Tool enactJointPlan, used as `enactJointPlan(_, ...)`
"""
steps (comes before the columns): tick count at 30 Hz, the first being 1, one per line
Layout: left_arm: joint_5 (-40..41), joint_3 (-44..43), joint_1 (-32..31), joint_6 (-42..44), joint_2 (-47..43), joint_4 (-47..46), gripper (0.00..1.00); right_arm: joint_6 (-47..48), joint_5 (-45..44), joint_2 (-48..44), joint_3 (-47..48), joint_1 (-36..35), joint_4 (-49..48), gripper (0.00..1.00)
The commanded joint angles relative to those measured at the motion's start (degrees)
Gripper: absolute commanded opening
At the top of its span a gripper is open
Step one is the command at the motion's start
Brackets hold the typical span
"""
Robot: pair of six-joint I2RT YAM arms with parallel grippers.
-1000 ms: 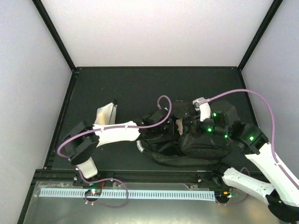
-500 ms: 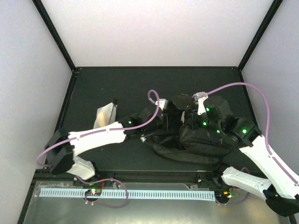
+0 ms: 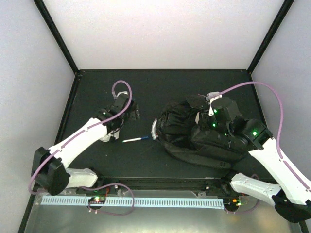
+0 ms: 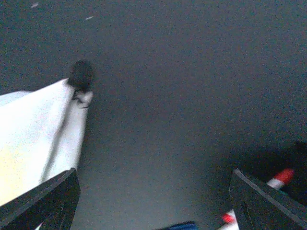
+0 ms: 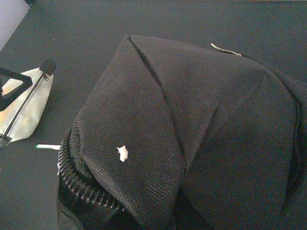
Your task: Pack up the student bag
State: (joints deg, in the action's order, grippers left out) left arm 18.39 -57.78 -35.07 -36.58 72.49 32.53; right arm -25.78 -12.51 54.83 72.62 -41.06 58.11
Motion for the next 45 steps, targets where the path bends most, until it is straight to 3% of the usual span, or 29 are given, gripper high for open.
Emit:
enactJointPlan(1,0.98,0.37,6.83,1.69,3.52,7.83,0.88,1.47,-0.73,-1.67,2.34,0.19,-3.85,0.03)
enactJointPlan(12,1.06,2.78,12.59,-0.27,10.04,8.66,0.80,1.70,-4.37,-1.31,-0.51,0.28,-4.19,0.03)
enactJointPlan(15,-5.95,3.26,12.50,2.74,9.42,5.55,0.79,3.34,0.26,0.09,-1.19,0.28,-5.47,0.05)
enactJointPlan(19,-21.30,6.91,11.50,8.73,3.10,-2.73,0.81,4.58,10.15,2.93,-2.31,0.29,-7.25,0.08)
enactJointPlan(20,-25.24,8.49,11.44,9.41,1.53,-5.45,0.81,4.90,12.98,3.61,-2.57,0.30,-7.96,0.12)
enactJointPlan(21,-28.98,10.12,11.43,9.53,-1.44,-8.18,0.81,5.27,15.79,4.33,-2.65,0.28,-8.61,0.28)
enactJointPlan(23,-35.22,12.60,11.43,9.45,-4.28,-12.63,0.81,5.44,20.16,5.70,-2.39,0.28,-9.50,0.70)
enactJointPlan(24,-38.51,13.14,11.47,9.17,-5.08,-13.89,0.81,5.27,20.96,5.88,-2.13,0.28,-9.74,0.74)
enactJointPlan(30,-51.23,13.44,10.93,8.81,-6.23,-18.46,0.77,5.40,14.00,5.42,-0.42,0.44,-6.70,0.76)
enactJointPlan(35,-57.81,13.91,6.78,6.01,-5.54,-25.63,0.77,4.86,11.02,6.23,-1.38,2.78,-3.78,0.73)
enactJointPlan(41,-52.70,11.85,2.91,3.76,1.31,-27.33,0.76,4.56,14.39,9.79,-4.85,5.09,-8.77,0.63)
enactJointPlan(45,-46.18,8.49,3.44,5.05,6.02,-25.90,0.75,4.55,14.99,15.65,-2.44,5.20,-12.51,0.48)
